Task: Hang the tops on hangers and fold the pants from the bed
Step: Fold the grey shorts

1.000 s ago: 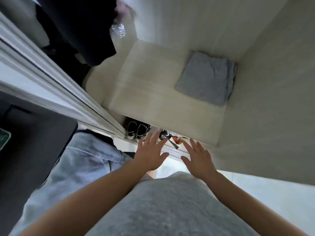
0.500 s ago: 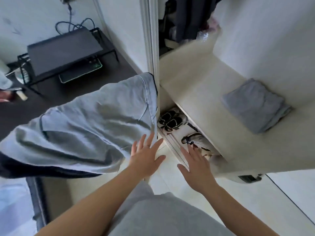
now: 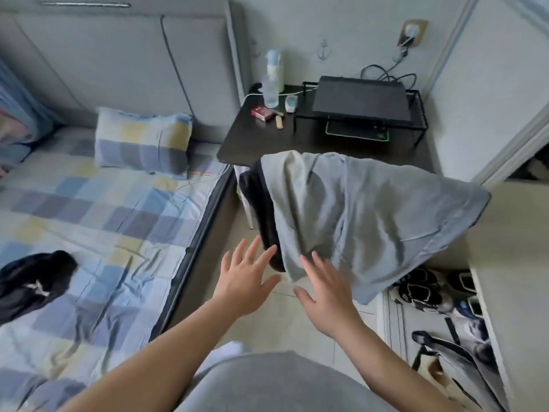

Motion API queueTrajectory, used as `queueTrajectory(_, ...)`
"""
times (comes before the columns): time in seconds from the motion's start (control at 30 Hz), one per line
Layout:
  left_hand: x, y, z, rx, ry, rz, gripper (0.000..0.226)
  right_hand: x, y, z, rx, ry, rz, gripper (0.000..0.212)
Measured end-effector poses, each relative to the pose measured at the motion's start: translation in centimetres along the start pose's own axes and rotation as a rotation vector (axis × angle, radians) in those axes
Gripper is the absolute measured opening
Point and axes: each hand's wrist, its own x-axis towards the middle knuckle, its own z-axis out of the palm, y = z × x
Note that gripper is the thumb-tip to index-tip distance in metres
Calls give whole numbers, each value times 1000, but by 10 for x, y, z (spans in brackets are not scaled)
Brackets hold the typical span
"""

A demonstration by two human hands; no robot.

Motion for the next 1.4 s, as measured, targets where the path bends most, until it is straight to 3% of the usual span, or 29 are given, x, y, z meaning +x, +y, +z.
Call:
queueTrajectory(0.33, -155, -197, -13, -155, 194, -471, 67, 32, -207, 105, -175, -219, -413, 67)
queueTrajectory(0.67, -365, -383, 20, -279, 245, -894, 66, -5, -408, 269, -212, -458, -610, 66)
queueTrajectory(1.0, -462, -462, 49, -496, 265, -1214, 64, -15, -517, 354, -365, -669, -774, 64)
queueTrajectory(1.4, -482, -556, 32, -623, 316, -1490, 64, 34, -656, 444, -507, -809, -1048, 65)
